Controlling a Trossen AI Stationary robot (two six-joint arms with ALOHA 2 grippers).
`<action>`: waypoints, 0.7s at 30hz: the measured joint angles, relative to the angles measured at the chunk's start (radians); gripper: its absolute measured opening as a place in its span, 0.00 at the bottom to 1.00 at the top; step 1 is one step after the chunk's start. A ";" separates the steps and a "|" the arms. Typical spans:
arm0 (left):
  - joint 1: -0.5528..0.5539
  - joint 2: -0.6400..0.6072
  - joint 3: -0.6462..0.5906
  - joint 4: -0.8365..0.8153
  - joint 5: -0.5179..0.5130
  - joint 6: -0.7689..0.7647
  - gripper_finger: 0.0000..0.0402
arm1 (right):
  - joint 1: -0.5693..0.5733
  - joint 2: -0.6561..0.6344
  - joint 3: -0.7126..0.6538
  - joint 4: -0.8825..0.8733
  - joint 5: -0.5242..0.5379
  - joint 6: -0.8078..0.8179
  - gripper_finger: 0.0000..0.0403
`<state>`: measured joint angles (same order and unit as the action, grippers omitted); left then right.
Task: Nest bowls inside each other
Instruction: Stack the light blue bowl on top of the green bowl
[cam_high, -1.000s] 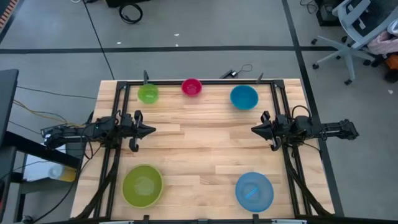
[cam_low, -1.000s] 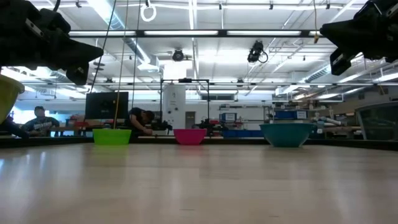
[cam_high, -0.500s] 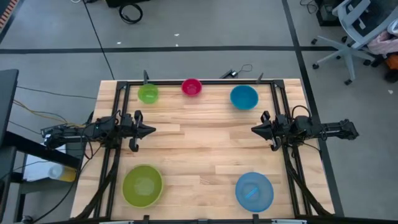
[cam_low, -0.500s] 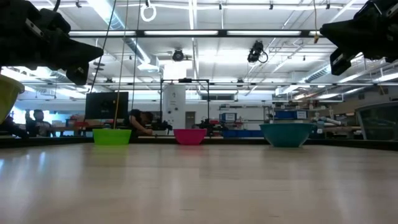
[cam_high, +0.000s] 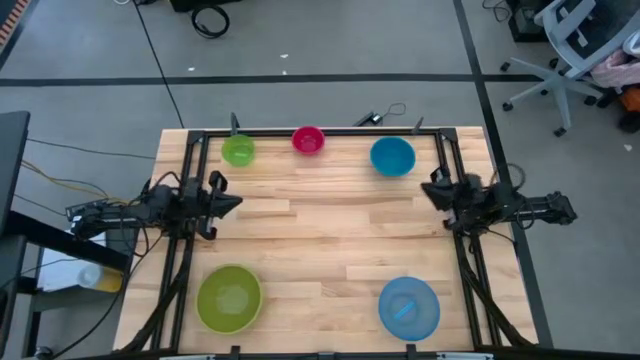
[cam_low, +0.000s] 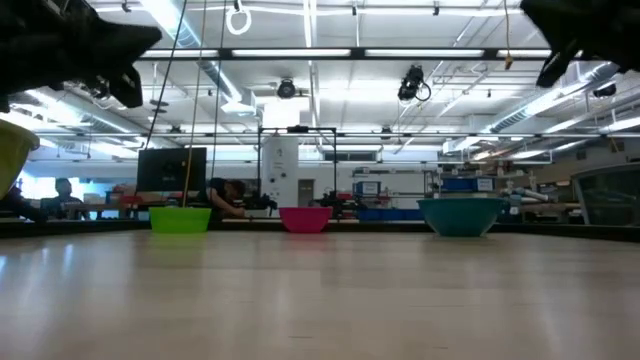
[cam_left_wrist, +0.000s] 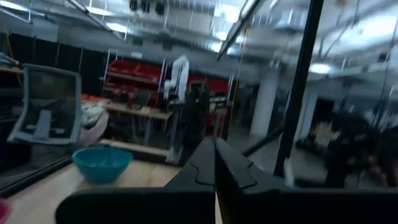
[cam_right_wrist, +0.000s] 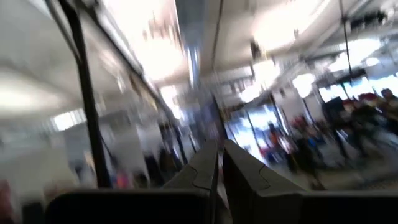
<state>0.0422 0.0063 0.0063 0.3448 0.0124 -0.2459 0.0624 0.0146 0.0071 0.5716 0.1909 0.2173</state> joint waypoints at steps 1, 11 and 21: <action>0.000 0.000 0.000 0.029 -0.001 -0.043 0.00 | 0.000 0.000 0.000 0.042 0.000 0.017 0.08; 0.001 0.010 0.000 0.119 -0.319 -0.183 0.00 | 0.000 -0.001 0.000 0.306 0.112 0.093 0.08; 0.024 0.266 0.130 -0.176 -0.322 -0.371 0.07 | -0.020 0.191 0.000 -0.185 0.492 0.720 0.08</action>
<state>0.0664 0.2718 0.1361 0.1688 -0.3100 -0.6167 0.0423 0.2058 0.0067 0.3861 0.6830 0.9376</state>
